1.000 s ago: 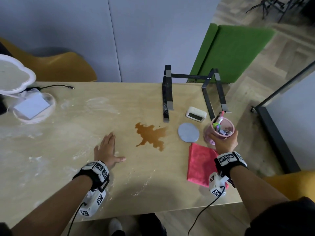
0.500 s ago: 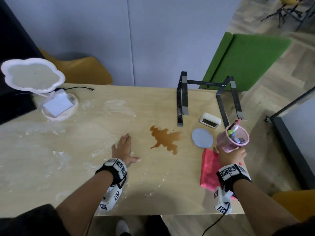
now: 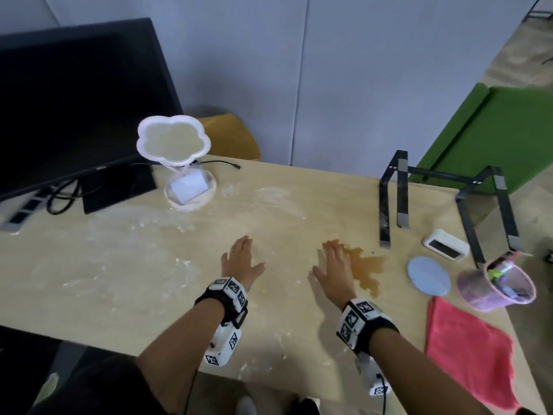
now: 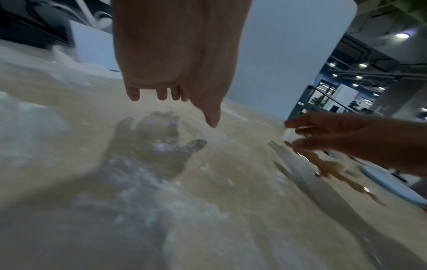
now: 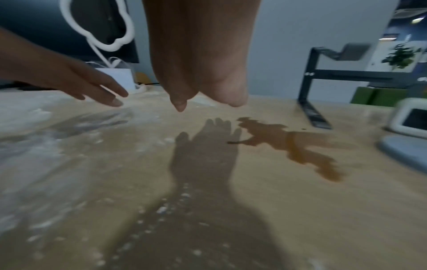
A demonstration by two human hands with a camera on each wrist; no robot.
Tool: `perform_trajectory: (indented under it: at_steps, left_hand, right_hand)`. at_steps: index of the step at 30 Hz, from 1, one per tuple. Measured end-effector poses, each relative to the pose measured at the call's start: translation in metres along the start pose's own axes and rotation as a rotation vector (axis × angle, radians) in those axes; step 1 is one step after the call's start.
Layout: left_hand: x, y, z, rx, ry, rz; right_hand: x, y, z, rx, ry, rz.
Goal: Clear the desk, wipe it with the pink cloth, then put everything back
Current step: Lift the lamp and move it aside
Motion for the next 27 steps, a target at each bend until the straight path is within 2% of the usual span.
perform_trajectory:
  at_steps: [4, 9, 15, 21, 27]
  left_hand:
    - [-0.002, -0.041, -0.042, 0.082, -0.100, 0.144]
    - [-0.023, -0.090, -0.092, 0.222, -0.271, 0.338]
    - [-0.075, -0.136, -0.127, 0.336, -0.297, 0.482]
    - [-0.117, -0.156, -0.140, 0.448, -0.326, 0.542]
    - [-0.137, -0.161, -0.156, 0.682, -0.235, 0.737]
  right_hand:
    - [0.003, 0.037, -0.038, 0.109, -0.103, -0.169]
    - [0.003, 0.068, -0.047, 0.193, -0.070, -0.260]
    - [0.007, 0.089, -0.039, 0.224, -0.056, -0.197]
    - [0.000, 0.098, -0.051, 0.245, -0.033, -0.099]
    - [-0.022, 0.109, -0.073, 0.198, -0.099, -0.081]
Point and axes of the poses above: each hand's wrist, its own x-axis away from the middle knuckle, its own y-axis out of the palm, z = x × y, the point moved 3 cm from there along -x, towards the middle knuckle, and after that the axes turned 11 degrees about y, right-handed, at the moved point
